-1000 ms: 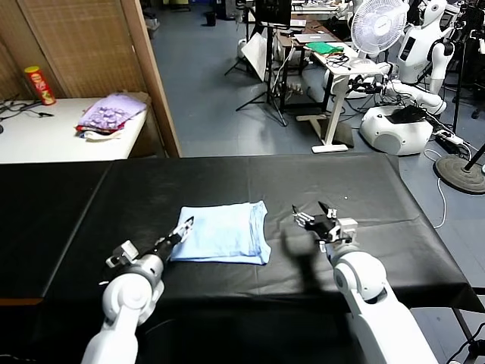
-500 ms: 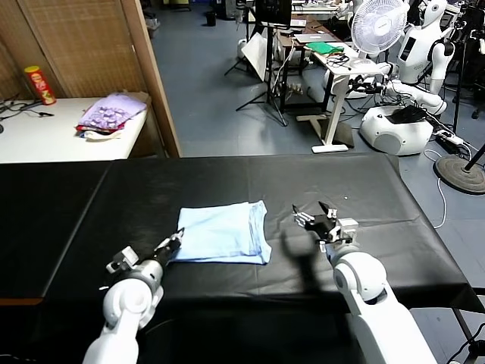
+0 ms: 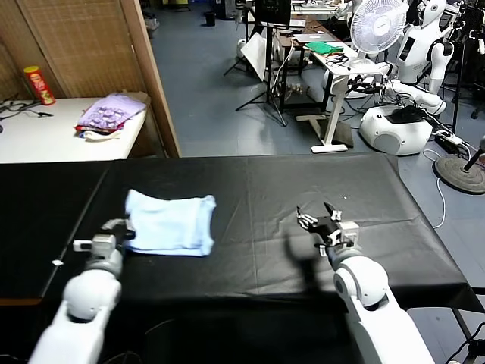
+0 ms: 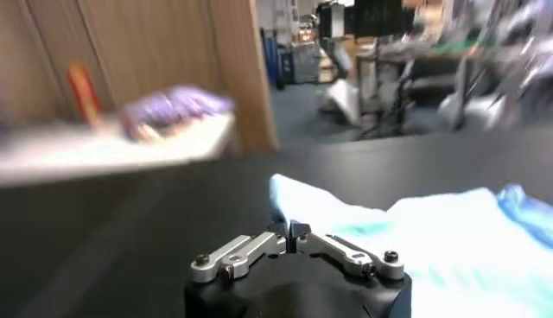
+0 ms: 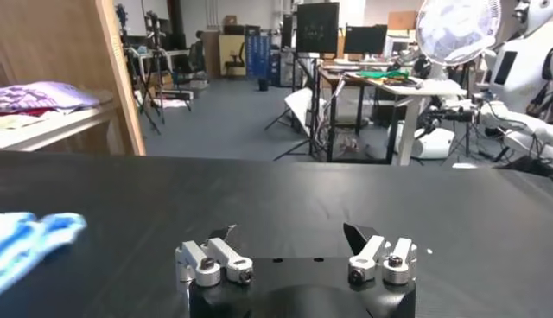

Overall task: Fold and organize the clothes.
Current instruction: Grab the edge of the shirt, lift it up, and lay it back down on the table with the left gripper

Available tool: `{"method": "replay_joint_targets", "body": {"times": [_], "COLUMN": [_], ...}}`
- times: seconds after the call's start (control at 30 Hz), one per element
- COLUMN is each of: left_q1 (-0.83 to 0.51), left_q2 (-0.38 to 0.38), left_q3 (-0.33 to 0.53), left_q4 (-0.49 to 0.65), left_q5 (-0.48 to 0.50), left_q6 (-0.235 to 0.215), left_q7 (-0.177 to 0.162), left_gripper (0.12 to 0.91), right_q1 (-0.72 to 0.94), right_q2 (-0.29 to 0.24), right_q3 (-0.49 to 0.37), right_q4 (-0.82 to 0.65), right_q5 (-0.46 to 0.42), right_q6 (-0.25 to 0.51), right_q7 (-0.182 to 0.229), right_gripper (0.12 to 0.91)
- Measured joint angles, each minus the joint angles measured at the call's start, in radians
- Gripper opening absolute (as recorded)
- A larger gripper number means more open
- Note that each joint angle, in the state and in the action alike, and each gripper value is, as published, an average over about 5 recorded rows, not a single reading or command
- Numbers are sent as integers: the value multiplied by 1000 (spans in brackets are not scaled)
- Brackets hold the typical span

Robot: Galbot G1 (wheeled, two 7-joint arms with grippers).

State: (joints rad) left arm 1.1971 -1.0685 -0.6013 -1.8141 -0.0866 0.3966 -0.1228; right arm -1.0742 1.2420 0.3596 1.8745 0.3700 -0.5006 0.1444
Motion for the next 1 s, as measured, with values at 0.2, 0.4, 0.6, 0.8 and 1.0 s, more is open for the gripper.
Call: {"method": "replay_joint_targets", "body": {"times": [0.2, 0.4, 0.6, 0.8, 1.0], "left_q1": [19, 10, -27, -43, -30], "left_q2": [175, 179, 33, -124, -198], "left_q3": [-51, 15, 188, 322, 390], "left_q4": [-44, -162, -190, -120, -76], "left_q5": [127, -62, -193, -172, -189], "left_q6": [40, 100, 21, -54, -194], "left_q7": [4, -59, -18, -2, 59], "left_gripper": [140, 140, 140, 161, 444], "right_q1": [-9, -32, -61, -66, -25], "right_q2": [3, 1, -9, -16, -16], "right_q3": [-3, 3, 10, -5, -56], "right_q4": [10, 24, 34, 43, 17], "right_q5": [0, -5, -12, 17, 111], "right_q6": [0, -2, -2, 0, -17], "right_q7": [-2, -4, -16, -55, -76], "right_gripper": [798, 798, 798, 798, 798]}}
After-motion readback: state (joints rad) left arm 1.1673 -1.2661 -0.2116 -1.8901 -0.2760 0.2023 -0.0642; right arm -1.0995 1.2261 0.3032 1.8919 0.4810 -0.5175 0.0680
